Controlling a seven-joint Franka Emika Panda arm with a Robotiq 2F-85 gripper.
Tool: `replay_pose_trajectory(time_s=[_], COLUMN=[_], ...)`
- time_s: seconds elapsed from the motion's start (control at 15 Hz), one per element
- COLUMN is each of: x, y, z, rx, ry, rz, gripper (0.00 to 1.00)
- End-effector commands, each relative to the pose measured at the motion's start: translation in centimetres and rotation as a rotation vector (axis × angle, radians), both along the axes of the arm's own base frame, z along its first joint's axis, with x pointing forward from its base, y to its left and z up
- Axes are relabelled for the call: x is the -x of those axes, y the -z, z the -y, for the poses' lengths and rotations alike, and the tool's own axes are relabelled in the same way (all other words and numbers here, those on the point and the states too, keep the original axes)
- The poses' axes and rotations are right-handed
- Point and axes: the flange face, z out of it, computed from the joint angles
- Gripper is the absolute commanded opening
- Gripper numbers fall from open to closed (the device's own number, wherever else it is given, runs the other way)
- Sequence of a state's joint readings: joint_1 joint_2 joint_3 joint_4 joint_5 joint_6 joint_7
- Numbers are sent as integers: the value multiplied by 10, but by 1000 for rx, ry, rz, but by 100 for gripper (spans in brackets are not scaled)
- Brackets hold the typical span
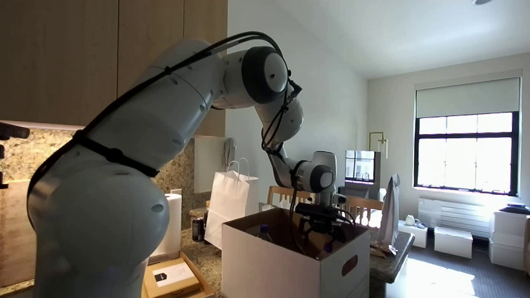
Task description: Remove the bottles from the box and put them on the table
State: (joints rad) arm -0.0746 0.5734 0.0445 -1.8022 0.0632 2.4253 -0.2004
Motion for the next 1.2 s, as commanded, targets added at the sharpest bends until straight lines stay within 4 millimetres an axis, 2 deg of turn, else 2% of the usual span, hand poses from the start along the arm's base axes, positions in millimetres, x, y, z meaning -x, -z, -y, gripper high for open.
replay_pose_trajectory(time_s=[0.0,0.2,0.73,0.93,1.13], x=[10,12,22,26,29], y=[-11,-22,-49,-48,-36], z=[-15,-25,-24,-23,-15], rx=[-10,-10,-35,-36,-53], ry=[-106,-178,-288,-317,-307], rz=[9,47,72,59,21], gripper=[100,100,100,100,100])
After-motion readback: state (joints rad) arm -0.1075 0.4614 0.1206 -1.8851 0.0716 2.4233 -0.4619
